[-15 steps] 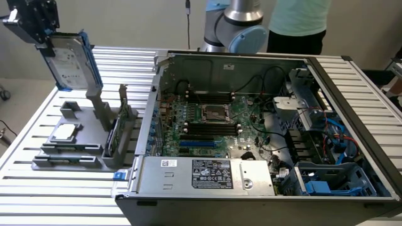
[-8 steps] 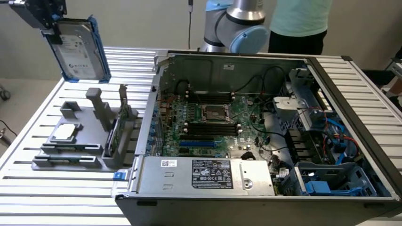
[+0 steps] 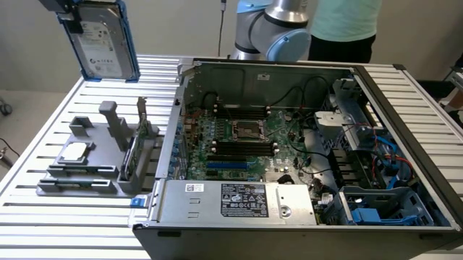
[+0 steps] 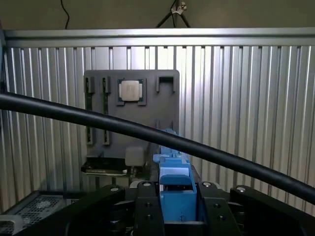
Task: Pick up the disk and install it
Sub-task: 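Pick up the disk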
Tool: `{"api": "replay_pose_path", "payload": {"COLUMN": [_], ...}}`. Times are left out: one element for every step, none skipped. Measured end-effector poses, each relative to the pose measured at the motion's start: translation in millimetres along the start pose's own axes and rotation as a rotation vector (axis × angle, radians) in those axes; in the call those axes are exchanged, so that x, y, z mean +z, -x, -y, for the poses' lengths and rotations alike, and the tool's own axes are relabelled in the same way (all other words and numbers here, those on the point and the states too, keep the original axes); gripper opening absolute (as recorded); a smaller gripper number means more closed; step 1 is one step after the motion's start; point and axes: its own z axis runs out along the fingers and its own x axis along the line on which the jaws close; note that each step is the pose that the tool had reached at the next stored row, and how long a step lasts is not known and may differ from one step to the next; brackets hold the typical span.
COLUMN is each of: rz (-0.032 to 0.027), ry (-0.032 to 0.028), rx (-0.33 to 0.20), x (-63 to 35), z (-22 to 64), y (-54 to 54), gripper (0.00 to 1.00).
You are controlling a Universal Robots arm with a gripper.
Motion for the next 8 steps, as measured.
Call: {"api": "replay_pose_path", "payload": {"rz": [0.0003, 0.0006, 0.0008, 0.0012, 0.0013, 0.0016, 0.0018, 0.0019], "ry": [0.0003, 0.0006, 0.0010, 0.0012, 0.0017, 0.0020, 0.0026, 0.0032], "rx": [0.000, 0.000, 0.000, 0.000, 0.000, 0.000, 0.000, 0.000], "x": [-4.5, -8.9, -13.4, -17.9, -22.4, -27.2, -31.7, -36.2], "z": [4.5, 9.0, 13.5, 18.0, 22.5, 27.5, 32.0, 36.4], "y": [-0.6, -1.1, -1.7, -2.2, -2.8, -3.4, -3.9, -4.4], "gripper": [0.32, 0.32, 0.32, 0.32, 0.32, 0.32, 0.32, 0.32]}}
